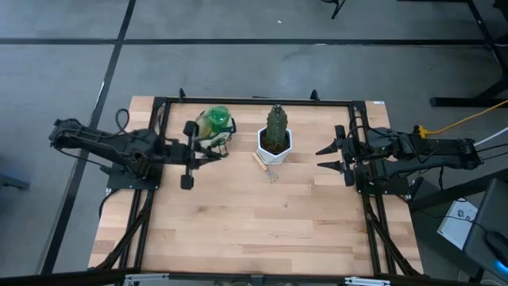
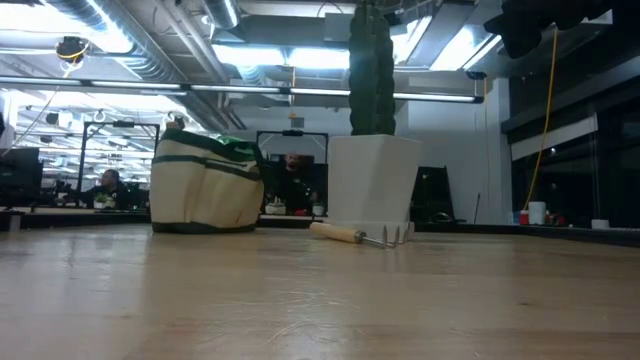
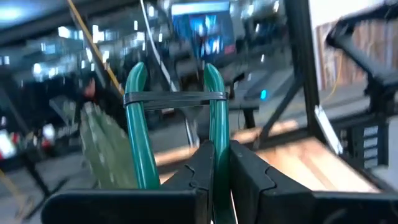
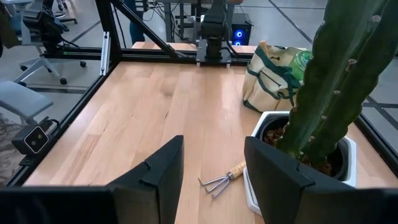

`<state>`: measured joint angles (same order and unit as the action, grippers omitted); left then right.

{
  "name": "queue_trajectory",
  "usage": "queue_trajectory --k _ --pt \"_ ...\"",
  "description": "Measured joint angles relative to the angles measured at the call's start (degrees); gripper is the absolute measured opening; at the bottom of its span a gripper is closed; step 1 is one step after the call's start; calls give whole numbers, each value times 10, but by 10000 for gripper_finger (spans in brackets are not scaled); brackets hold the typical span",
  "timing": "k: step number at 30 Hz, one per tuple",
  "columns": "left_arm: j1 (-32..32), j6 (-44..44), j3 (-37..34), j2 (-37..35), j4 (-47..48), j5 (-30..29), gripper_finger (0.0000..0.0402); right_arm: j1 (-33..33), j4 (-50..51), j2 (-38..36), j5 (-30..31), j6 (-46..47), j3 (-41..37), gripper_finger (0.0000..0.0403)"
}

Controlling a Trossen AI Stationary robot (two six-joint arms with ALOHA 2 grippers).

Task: Pick & Place Garden tools in Gardening bag
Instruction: Put the green shear scissors into the brown gardening bag

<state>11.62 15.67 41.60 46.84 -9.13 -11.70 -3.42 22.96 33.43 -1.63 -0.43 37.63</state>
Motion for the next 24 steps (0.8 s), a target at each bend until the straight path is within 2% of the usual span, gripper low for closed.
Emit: queue_trajectory --k 4,11,16,24 --pt "-12 20 0 -27 -24 41 26 0 0 0 0 0 0 172" --pt "-28 32 0 -53 -31 60 26 0 0 0 0 0 0 172" --pt "-48 46 0 -64 -31 43 26 0 0 0 0 0 0 172" --pt "-116 42 0 -72 -23 35 26 0 0 0 0 0 0 172"
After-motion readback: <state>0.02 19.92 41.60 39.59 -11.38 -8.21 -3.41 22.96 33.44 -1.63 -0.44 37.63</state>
